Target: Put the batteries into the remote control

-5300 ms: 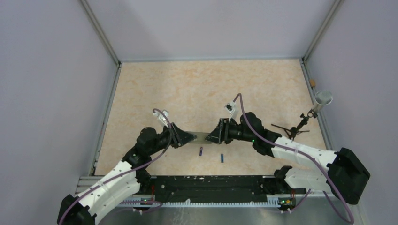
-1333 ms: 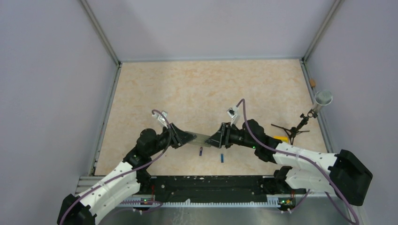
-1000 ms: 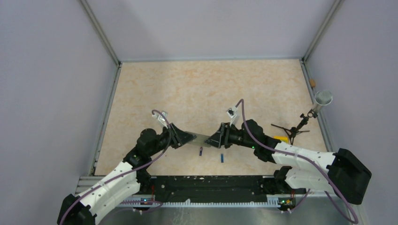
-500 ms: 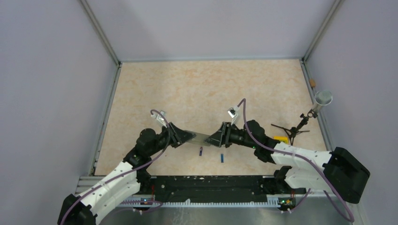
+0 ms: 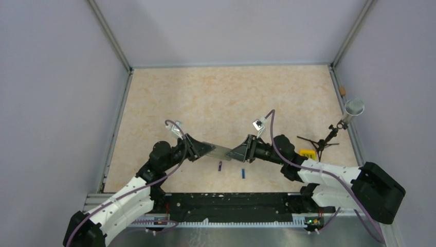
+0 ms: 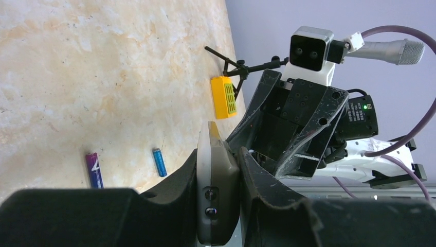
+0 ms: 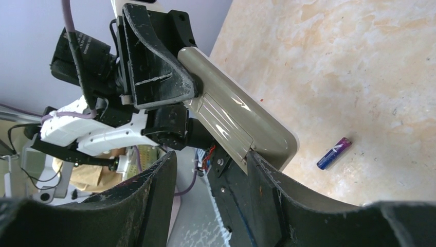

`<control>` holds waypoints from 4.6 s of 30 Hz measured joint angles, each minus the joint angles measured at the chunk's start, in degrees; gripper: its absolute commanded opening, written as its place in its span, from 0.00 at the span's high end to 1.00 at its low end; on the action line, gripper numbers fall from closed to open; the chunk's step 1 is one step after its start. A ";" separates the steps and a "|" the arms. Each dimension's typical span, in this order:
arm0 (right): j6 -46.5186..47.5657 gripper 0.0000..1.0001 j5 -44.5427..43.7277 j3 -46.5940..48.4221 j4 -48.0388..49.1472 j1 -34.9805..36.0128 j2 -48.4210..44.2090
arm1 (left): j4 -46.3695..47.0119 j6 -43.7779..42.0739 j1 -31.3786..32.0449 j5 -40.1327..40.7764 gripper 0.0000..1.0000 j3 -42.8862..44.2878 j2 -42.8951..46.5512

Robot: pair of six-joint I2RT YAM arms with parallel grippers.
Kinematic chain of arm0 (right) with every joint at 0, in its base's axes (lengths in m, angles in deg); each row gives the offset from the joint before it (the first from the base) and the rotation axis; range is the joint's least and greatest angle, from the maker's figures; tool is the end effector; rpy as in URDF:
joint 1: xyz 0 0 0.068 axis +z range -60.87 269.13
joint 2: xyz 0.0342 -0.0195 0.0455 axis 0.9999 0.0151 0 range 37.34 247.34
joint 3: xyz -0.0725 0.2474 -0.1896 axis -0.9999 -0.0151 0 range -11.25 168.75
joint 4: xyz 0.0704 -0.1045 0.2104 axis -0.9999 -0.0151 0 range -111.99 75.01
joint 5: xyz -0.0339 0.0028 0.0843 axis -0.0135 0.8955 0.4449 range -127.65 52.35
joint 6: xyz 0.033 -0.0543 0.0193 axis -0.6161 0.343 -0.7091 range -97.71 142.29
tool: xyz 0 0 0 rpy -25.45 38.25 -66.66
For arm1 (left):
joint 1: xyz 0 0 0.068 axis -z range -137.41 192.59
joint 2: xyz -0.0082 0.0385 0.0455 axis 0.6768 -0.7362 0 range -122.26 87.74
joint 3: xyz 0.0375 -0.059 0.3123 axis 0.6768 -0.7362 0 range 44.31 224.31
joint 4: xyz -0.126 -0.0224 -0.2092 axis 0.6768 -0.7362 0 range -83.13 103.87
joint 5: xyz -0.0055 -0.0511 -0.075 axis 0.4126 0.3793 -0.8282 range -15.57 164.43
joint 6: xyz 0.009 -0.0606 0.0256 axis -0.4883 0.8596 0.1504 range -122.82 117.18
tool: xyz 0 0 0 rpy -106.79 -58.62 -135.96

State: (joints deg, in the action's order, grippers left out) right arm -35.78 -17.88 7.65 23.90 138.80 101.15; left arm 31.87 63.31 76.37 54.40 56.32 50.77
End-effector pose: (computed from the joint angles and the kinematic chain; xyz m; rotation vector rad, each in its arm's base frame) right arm 0.1213 0.1705 0.2628 -0.1629 1.9749 1.6243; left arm 0.0935 -0.0843 0.2448 -0.2487 1.9453 -1.5334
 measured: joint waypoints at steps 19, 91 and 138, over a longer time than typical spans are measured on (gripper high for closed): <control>-4.57 0.49 2.64 -3.54 11.30 0.00 -1.01 | 2.54 0.52 1.03 -2.71 1.00 -0.11 -0.87; 3.91 0.49 -4.63 6.01 -13.20 4.48 0.11 | -10.27 -5.60 1.20 4.50 1.00 1.84 6.23; -6.45 0.49 -9.22 -0.07 4.96 4.70 4.50 | -8.94 -1.57 0.44 6.16 1.00 0.50 7.19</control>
State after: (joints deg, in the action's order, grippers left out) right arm -42.22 -27.11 7.58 28.86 143.50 105.66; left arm 22.93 61.74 76.81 60.56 56.82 57.96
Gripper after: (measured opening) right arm 0.508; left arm 0.295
